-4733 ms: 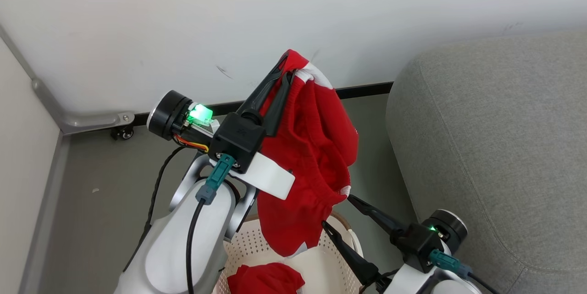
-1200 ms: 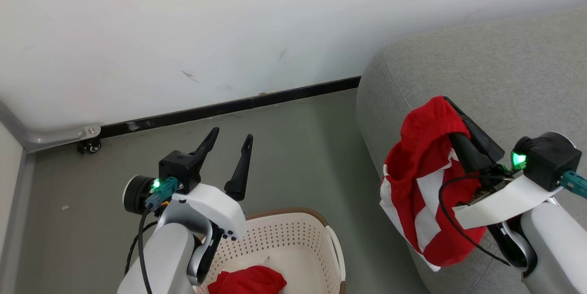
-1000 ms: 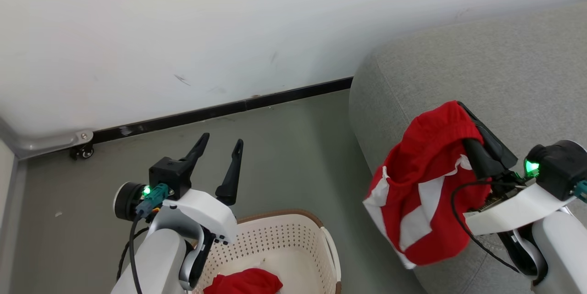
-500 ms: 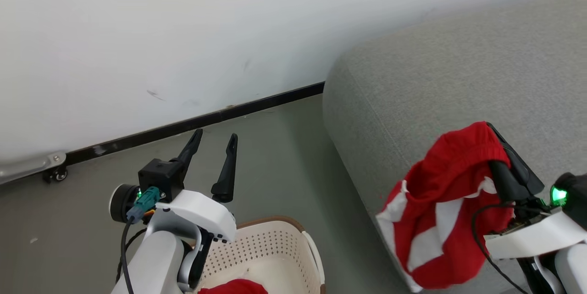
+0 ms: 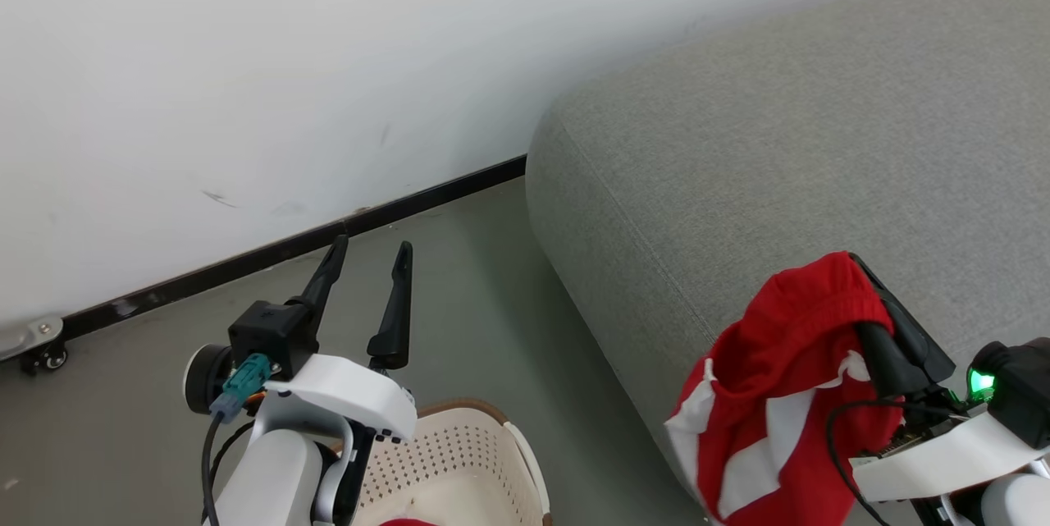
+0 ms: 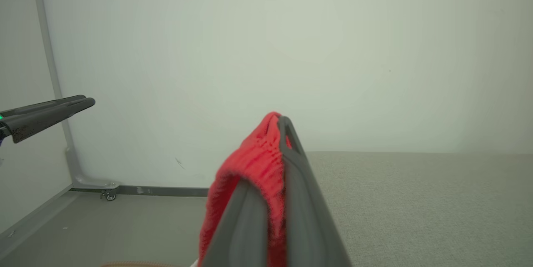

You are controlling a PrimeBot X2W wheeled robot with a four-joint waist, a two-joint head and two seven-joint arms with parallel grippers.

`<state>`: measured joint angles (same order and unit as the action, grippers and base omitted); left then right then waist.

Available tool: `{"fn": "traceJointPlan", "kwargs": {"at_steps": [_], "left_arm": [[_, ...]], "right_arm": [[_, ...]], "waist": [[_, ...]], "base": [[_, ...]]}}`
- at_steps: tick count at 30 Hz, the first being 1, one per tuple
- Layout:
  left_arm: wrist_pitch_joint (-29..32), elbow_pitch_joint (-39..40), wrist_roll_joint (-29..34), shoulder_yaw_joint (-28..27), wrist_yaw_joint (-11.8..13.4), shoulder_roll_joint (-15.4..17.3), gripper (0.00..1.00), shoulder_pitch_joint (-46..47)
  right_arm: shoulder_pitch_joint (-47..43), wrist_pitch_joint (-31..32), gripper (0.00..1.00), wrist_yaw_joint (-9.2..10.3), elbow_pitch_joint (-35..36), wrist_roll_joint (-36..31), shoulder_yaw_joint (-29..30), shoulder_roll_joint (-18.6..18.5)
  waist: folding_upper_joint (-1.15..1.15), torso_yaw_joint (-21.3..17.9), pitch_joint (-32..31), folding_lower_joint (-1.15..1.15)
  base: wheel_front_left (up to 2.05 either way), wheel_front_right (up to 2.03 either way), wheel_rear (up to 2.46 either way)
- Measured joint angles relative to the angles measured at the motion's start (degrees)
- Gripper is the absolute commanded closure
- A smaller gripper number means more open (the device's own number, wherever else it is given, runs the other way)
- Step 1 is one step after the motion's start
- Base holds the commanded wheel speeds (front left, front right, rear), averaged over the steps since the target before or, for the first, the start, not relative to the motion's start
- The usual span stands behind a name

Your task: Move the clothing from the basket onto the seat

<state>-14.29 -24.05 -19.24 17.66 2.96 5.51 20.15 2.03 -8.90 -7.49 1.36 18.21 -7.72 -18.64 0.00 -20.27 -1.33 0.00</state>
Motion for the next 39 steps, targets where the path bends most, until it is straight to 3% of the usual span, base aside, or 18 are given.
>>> {"fn": "traceJointPlan", "kwargs": {"at_steps": [9,17,29,39], "left_arm": [[-0.20,2.18,1.38,-1.32,1.16,1.03,0.00,-2.36],[-0.20,2.98,2.45,-1.92,2.38,2.29,0.00,-3.88],[-0.20,5.48,3.70,-2.74,3.58,4.27,0.00,-4.67],[-0.29,9.68,4.92,-2.81,3.60,5.89,0.00,-4.54]], "right_arm": [[1.22,2.37,1.00,0.00,-0.36,-0.13,-1.75,-0.44],[12.79,5.56,1.00,0.00,-2.49,2.98,-1.33,-2.54],[32.68,11.48,1.00,0.00,-11.13,6.42,8.00,-7.64],[44.02,15.51,1.00,0.00,-19.18,5.86,13.00,-11.32]], "waist": [[0.00,-1.24,0.66,0.00],[0.00,0.07,1.96,0.00],[0.00,2.09,5.92,0.00],[0.00,3.23,10.50,0.00]], "base": [[0.00,0.00,0.00],[0.00,0.00,0.00],[0.00,0.00,0.00],[0.00,0.00,0.00]]}}
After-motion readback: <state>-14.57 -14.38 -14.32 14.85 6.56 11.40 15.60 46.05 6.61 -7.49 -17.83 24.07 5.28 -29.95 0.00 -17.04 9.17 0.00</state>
